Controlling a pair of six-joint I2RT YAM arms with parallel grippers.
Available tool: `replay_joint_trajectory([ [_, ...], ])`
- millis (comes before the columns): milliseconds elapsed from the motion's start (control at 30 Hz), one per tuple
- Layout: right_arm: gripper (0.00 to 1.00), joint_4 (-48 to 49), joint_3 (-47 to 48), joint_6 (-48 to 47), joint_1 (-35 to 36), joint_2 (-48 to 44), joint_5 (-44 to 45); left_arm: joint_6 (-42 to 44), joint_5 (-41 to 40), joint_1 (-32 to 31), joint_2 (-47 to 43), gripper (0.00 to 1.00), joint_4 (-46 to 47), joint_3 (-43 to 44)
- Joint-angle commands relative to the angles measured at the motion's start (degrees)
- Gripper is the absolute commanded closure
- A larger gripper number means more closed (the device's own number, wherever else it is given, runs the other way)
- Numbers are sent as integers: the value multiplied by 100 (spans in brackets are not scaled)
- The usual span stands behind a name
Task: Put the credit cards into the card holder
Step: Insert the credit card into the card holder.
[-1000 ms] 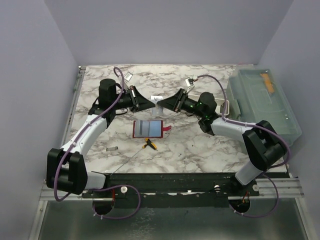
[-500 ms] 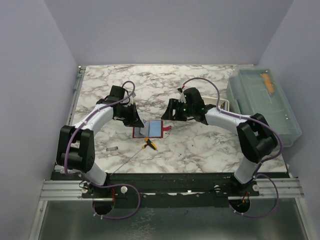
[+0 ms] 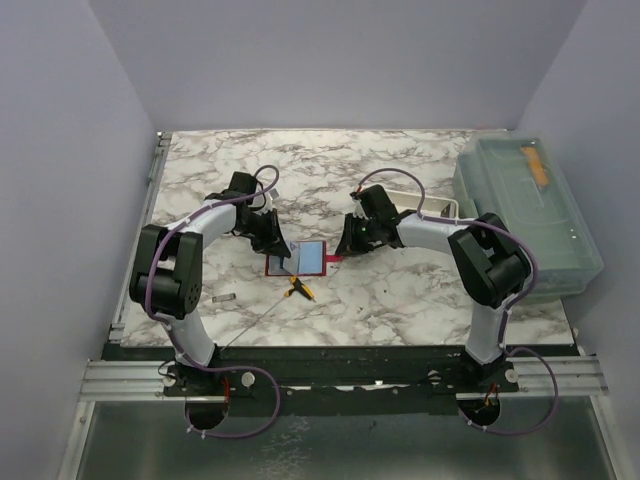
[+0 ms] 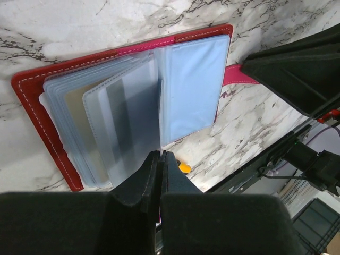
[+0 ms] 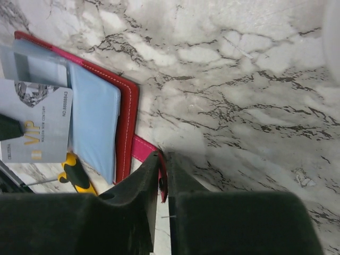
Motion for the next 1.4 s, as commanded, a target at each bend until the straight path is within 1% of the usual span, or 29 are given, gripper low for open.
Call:
replay_joint_trajectory([
  [0, 90, -74, 115, -43, -5, 198, 70, 115, 364, 25, 133, 100, 177, 51],
  [67, 94, -81, 125, -52, -11, 218, 72, 122, 393, 27, 195, 100, 201, 48],
  [267, 100, -126, 139, -61, -20, 319, 99, 112, 442, 24, 227, 100, 268, 17],
  [367, 100, -168, 159, -68, -23, 340, 99, 70, 433, 30, 196, 100, 341, -6],
  [567, 100, -208, 155, -104, -34, 286, 182, -83, 729, 78, 528, 100, 416, 72],
  [833, 100, -188, 195, -147, -39, 366, 141, -203, 686, 100, 744, 100, 693, 128],
  [1033, 99, -389, 296, -305, -76, 428, 427, -164, 773, 97, 710, 100, 879, 101],
  [1067, 95, -469, 342, -390, -74, 418, 535, -169, 788, 93, 706, 100, 895, 94],
  [1133, 80, -715, 462, -579, -74, 361, 764, -192, 806, 97, 696, 100, 897, 73],
  [1267, 60, -1182, 647, -823, -16, 81, 1178, -236, 856, 95, 705, 100, 921, 16],
  [1333, 53, -1383, 749, -920, 69, -70, 1425, -246, 846, 95, 712, 100, 931, 5],
  [1367, 50, -1441, 801, -955, 109, -137, 1481, -246, 850, 99, 721, 100, 932, 4],
])
